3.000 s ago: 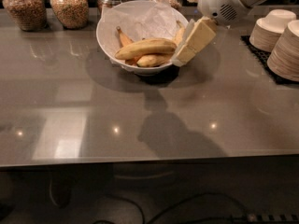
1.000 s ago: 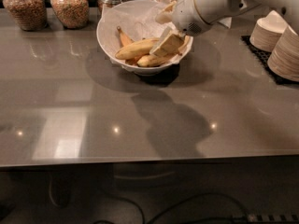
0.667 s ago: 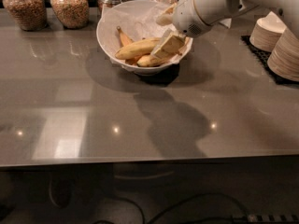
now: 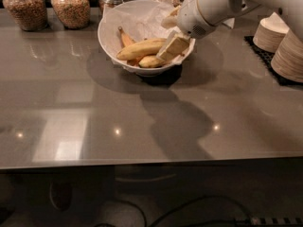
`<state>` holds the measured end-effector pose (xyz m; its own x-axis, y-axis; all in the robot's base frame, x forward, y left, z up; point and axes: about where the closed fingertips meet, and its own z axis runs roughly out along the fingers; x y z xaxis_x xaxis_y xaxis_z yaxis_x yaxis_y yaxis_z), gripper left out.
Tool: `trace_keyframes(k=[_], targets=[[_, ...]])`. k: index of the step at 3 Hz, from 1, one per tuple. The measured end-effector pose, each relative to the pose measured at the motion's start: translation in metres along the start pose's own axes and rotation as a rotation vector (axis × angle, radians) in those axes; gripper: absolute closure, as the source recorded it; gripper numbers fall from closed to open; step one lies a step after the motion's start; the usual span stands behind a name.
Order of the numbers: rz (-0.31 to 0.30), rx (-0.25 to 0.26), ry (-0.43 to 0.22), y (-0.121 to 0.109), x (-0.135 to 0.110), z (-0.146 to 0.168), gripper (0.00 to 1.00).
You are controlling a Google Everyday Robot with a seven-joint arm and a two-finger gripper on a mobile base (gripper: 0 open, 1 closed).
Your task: Pick banana from white bowl
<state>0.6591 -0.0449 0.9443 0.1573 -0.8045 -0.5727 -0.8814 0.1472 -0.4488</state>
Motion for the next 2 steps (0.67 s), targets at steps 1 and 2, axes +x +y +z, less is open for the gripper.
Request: trace_keyframes(k=[1,2], targets=[[0.000,-0.023,0.047,-0.0010,0.0139,0.0040,0.35],[-0.002,-0.039,0.079,-0.0029,0.0234,0.0070,0.39]])
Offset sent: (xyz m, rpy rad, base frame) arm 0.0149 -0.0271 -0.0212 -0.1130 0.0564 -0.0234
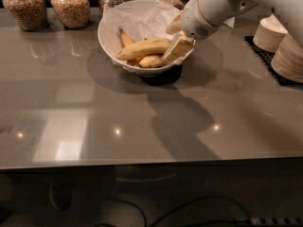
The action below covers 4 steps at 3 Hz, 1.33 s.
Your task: Pick banana from white bowl
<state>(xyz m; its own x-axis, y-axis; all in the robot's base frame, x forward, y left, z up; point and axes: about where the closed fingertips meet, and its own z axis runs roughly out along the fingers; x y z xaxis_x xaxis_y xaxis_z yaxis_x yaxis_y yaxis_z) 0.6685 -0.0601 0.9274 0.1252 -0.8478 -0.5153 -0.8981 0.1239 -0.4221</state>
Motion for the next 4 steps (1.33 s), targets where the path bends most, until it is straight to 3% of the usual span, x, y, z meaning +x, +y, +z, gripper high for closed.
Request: trace_keyframes(k=[3,4], targets=[[-0.020,-0.003,0.008,-0.001,-0.004,-0.002,1.00],[-0.011,0.017,-0.030,-0.005,-0.014,-0.013,1.00]])
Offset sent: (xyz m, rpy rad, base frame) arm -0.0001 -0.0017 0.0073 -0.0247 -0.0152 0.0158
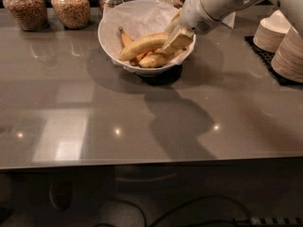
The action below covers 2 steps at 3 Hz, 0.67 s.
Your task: Pick banana from white bowl
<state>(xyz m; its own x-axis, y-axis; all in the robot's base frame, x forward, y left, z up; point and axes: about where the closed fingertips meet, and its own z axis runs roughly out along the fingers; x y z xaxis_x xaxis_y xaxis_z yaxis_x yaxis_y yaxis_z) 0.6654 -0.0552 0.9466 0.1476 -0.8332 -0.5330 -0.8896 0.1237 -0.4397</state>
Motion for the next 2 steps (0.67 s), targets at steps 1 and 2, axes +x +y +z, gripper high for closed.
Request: trace_keyframes(k=[1,2], targets=[[0.023,0.040,-0.070,-0.007,-0.012,-0.021,1.00],[0.062,0.079,-0.166,-0.009,-0.021,-0.048,1.00]])
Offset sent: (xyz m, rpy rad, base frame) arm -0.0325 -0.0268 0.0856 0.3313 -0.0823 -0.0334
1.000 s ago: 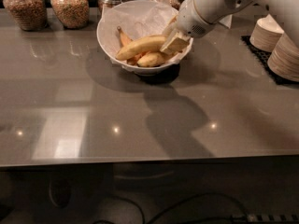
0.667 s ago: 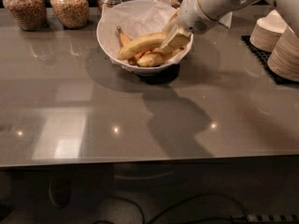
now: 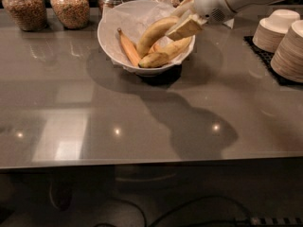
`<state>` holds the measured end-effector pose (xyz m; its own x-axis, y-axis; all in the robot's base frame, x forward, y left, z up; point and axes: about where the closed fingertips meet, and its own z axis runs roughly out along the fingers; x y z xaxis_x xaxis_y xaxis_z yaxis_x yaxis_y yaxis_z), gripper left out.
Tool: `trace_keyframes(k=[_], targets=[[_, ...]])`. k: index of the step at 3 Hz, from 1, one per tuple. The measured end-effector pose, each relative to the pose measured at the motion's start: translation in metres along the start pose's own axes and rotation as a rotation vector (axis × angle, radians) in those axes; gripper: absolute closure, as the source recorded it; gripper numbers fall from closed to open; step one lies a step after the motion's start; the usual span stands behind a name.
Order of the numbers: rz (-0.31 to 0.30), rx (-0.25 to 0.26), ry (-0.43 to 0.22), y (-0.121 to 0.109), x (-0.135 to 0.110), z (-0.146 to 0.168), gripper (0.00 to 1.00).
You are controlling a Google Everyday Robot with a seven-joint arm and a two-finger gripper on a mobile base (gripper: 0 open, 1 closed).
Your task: Pick banana from white bowl
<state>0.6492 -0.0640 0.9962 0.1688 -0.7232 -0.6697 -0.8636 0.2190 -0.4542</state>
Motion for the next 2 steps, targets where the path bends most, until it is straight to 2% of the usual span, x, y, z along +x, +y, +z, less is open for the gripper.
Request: trace_keyframes(k=[2], targets=[[0.082,0.054,-0.183,0.002,-0.018,-0.053,1.00]])
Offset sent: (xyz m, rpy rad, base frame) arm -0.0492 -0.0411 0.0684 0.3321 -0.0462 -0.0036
